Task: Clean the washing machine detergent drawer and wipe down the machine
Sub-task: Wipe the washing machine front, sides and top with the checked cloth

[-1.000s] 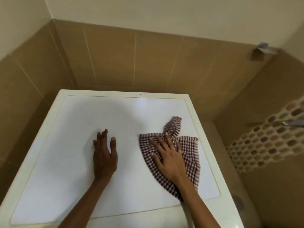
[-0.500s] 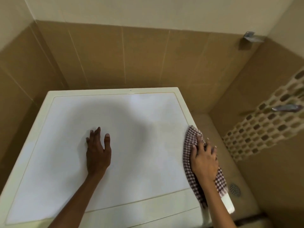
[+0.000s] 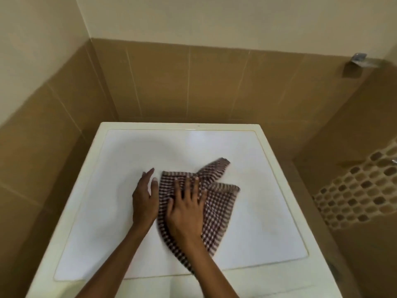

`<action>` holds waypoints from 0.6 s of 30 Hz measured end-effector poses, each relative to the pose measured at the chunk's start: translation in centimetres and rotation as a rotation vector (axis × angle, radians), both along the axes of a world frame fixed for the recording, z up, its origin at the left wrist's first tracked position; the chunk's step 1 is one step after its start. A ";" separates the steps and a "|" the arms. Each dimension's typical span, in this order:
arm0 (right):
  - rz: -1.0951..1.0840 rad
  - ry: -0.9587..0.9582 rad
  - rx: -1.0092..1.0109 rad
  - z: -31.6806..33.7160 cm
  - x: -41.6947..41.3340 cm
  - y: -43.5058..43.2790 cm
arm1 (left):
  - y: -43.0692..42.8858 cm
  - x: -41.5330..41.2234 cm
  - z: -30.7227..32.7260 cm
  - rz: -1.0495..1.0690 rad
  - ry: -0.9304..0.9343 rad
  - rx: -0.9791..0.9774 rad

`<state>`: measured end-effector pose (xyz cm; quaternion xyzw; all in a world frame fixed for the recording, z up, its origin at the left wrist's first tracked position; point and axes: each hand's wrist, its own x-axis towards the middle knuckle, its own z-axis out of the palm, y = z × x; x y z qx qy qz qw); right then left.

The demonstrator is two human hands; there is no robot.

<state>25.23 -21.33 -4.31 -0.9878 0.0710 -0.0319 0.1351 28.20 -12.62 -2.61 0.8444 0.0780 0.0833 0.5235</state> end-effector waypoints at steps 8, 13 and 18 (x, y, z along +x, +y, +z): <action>0.282 0.029 0.017 0.3 5.7 2.7 | 3.2 2.7 0.1 -0.154 0.051 0.246; 0.262 0.009 0.058 0.5 8.7 0.4 | 3.3 3.0 0.7 -0.259 0.045 0.292; -0.088 -0.055 0.047 -0.4 7.0 0.2 | 2.5 2.1 1.4 -0.375 0.078 0.301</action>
